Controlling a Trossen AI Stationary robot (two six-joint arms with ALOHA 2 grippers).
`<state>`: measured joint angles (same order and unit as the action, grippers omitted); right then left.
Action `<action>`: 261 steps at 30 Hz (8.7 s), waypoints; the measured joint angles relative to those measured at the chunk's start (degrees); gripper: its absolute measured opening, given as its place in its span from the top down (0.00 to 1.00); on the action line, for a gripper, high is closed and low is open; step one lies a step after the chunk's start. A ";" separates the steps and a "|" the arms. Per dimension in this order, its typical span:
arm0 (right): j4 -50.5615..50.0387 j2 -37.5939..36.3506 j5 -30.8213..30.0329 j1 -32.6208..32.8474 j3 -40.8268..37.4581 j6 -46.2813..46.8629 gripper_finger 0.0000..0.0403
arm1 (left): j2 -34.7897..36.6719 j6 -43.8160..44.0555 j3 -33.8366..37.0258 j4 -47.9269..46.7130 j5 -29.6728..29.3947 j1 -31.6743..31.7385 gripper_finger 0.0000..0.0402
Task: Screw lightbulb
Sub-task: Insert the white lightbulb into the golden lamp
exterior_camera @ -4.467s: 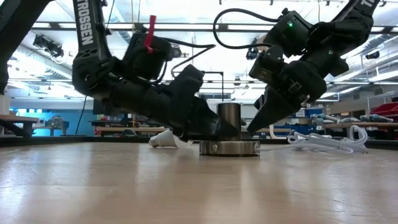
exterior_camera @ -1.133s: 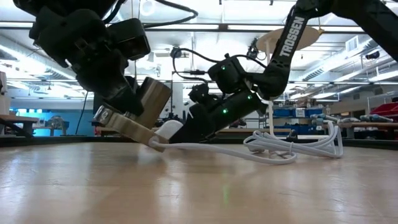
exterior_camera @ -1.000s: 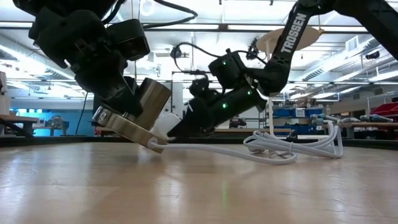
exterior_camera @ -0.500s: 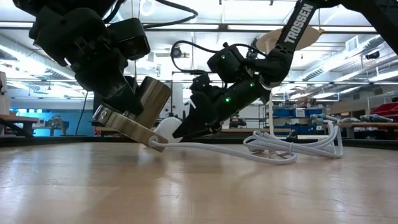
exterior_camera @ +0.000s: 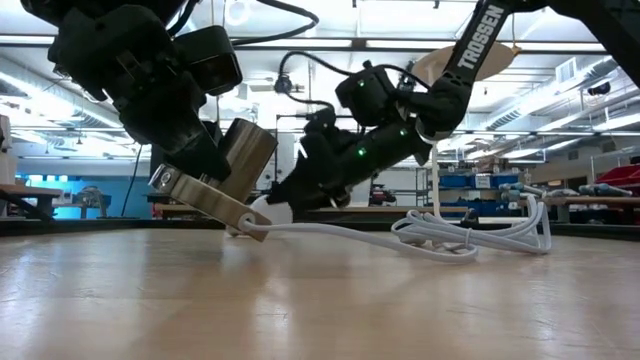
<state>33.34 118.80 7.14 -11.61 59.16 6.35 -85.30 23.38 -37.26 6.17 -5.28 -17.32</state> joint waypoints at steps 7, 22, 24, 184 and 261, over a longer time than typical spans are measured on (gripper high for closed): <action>4.19 0.02 -1.47 0.06 0.00 -2.46 0.15 | 0.00 -0.07 0.00 -0.08 0.00 0.00 0.60; 6.33 0.09 -12.62 5.51 0.00 -1.18 0.15 | 0.00 -0.02 0.00 -0.13 -0.02 0.00 0.60; 7.10 0.11 -13.14 5.61 0.00 -0.25 0.15 | 0.00 -0.02 0.00 -0.11 -0.02 0.00 0.60; 0.28 7.82 -10.64 2.22 9.37 -8.07 0.12 | 0.02 -1.71 -0.02 0.67 2.23 0.07 0.60; -19.26 4.72 -10.97 3.83 18.32 -13.24 0.15 | 0.39 0.85 -0.20 -5.29 3.28 -3.72 0.60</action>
<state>14.08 123.53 -3.84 -7.78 77.47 -6.90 -84.90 24.23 -37.45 0.89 -2.00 -21.04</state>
